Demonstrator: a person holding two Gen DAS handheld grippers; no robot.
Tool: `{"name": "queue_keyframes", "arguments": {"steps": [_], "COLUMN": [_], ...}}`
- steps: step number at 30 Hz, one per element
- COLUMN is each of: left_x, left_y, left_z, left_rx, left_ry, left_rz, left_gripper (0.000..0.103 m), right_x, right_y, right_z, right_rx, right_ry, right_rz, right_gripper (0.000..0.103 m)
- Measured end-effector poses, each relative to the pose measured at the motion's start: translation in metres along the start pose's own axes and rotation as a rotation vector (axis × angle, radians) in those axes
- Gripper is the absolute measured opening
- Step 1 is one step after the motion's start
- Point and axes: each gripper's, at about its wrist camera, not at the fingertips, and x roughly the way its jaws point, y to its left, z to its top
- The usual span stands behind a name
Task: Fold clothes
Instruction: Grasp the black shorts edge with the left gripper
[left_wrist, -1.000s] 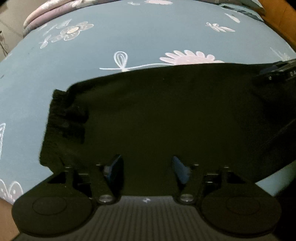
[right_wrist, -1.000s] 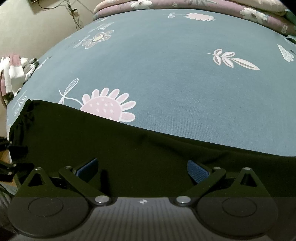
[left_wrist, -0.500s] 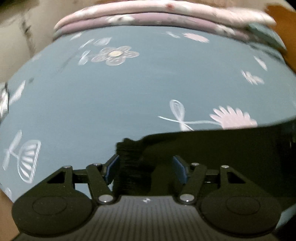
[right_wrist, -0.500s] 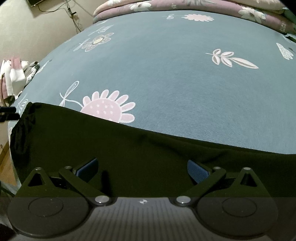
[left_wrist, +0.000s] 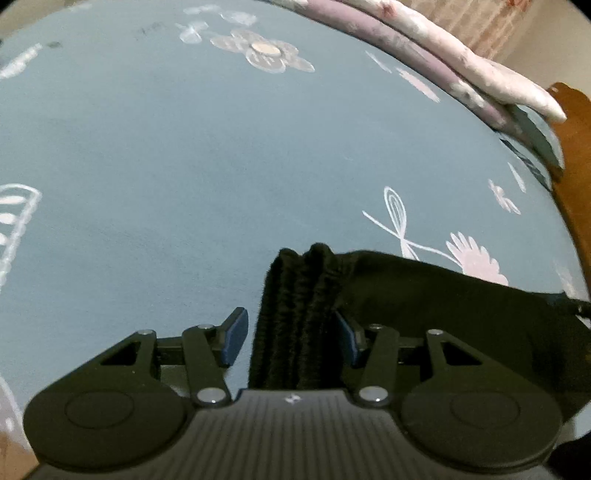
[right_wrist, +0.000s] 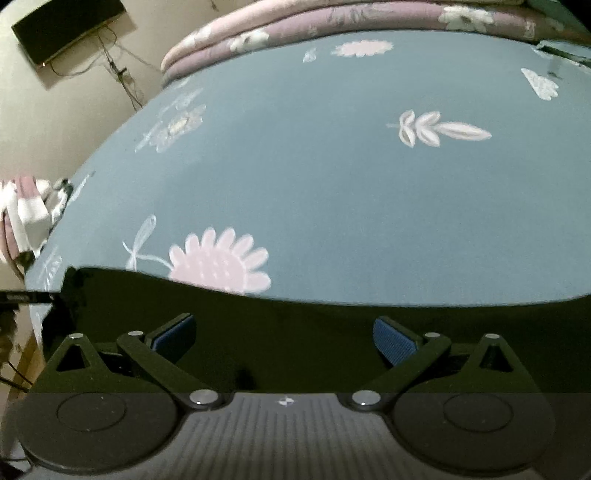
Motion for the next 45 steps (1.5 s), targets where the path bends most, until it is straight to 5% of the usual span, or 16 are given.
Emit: {"name": "queue_keyframes", "arguments": {"steps": [12,23,34,41,45], "left_x": [0.021,0.028,0.051,0.041,0.041], "left_y": [0.028,0.070,0.063,0.065,0.063], "left_z": [0.043,0.026,0.054,0.017,0.015], "left_rx": [0.097,-0.089,-0.078,-0.122,-0.142], "left_ry": [0.064,0.155,0.199,0.291,0.259], "left_rz": [-0.265,-0.544,-0.607,-0.657,-0.638], "left_gripper": [0.063,0.067,0.065,0.066,0.067], "right_x": [0.022,0.050,0.064,0.055,0.046], "right_y": [0.070,0.115,0.122,0.108,0.099], "right_z": [0.004,0.004,0.012,0.005,-0.002], "right_rx": [-0.005,-0.019,-0.040,-0.019,-0.003], "right_ry": [-0.033,-0.047,-0.036,-0.025,-0.021], "right_rz": [-0.034,-0.039,-0.015,-0.016,-0.016], "right_gripper": [0.103,0.103,0.103,0.103,0.103]}}
